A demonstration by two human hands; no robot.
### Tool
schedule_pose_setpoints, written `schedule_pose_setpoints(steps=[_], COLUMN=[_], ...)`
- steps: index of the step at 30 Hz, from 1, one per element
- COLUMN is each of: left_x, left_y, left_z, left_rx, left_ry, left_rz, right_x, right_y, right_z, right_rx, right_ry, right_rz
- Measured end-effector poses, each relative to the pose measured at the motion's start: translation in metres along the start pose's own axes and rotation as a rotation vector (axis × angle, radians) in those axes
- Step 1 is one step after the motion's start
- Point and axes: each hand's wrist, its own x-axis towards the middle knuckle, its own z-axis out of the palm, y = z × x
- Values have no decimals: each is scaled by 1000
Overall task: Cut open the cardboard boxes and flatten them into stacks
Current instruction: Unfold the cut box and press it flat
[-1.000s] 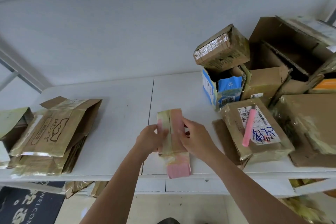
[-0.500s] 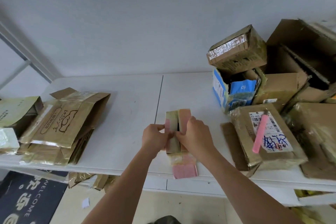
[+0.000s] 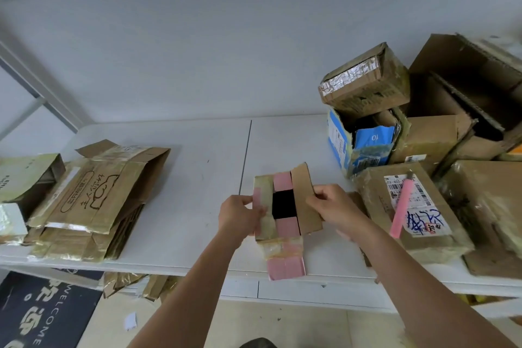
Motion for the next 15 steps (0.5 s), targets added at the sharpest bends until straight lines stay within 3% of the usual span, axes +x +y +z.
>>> schedule_pose_setpoints(steps=[2,4,6,8,10,15], left_x=[-3,-8,-13,-15,-17,-24], left_y=[2,6,9,11,14,23], left_z=[2,5,6,5,5,10], left_rx=[78,154,173,167,182,261], left_ry=[20,49,52,36,19,6], left_rz=[48,103,130,134,133,88], right_x=[-4,-5,-6,-5,-5,-16], right_y=[16,28,34,39,46,36], right_z=[-3,-2,-1,2,4,1], right_rx=[193,265,73,-280,-497,-571], right_ry=[-42,18,150,250,274,124], right_rz=[49,33,-83,-272,-372,-252])
